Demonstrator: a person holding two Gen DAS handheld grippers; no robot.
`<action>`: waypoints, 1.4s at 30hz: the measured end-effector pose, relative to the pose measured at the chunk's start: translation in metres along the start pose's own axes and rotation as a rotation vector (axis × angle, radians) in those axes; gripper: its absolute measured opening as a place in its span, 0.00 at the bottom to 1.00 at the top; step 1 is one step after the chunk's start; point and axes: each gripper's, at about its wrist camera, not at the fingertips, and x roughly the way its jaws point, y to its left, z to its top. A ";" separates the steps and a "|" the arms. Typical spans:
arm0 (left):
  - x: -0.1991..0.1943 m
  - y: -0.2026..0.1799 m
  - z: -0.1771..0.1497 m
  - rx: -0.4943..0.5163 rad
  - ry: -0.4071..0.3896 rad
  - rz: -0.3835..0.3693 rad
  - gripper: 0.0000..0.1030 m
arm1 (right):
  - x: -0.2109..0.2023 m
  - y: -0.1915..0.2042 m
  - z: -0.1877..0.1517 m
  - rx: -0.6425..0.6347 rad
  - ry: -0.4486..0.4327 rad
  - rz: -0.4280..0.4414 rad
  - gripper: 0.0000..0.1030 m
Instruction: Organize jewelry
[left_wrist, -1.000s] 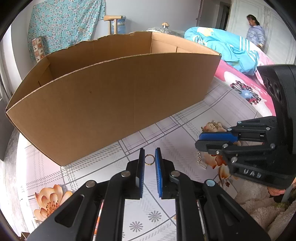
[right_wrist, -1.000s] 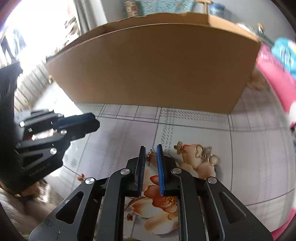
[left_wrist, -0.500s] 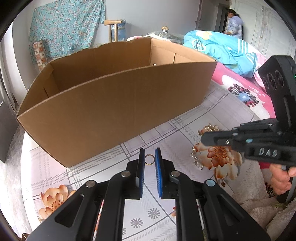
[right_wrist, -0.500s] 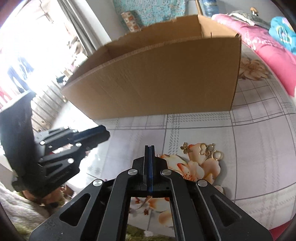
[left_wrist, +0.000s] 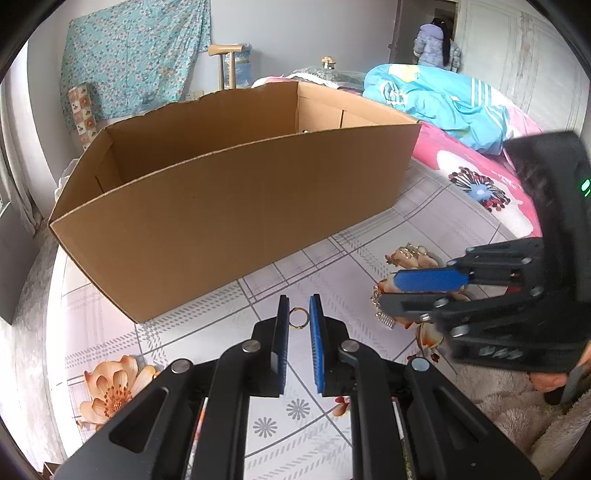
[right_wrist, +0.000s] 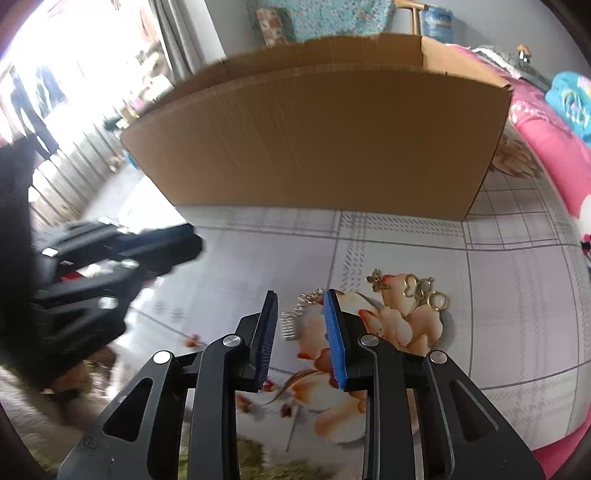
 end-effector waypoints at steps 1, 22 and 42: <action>0.000 0.001 0.000 -0.001 0.000 0.000 0.10 | 0.005 0.001 0.001 -0.002 0.004 -0.016 0.25; -0.011 0.002 0.002 -0.012 -0.029 0.004 0.10 | -0.037 -0.054 0.005 0.253 -0.093 0.208 0.00; -0.080 0.021 0.107 0.020 -0.227 -0.122 0.10 | -0.080 -0.043 0.104 0.103 -0.382 0.350 0.00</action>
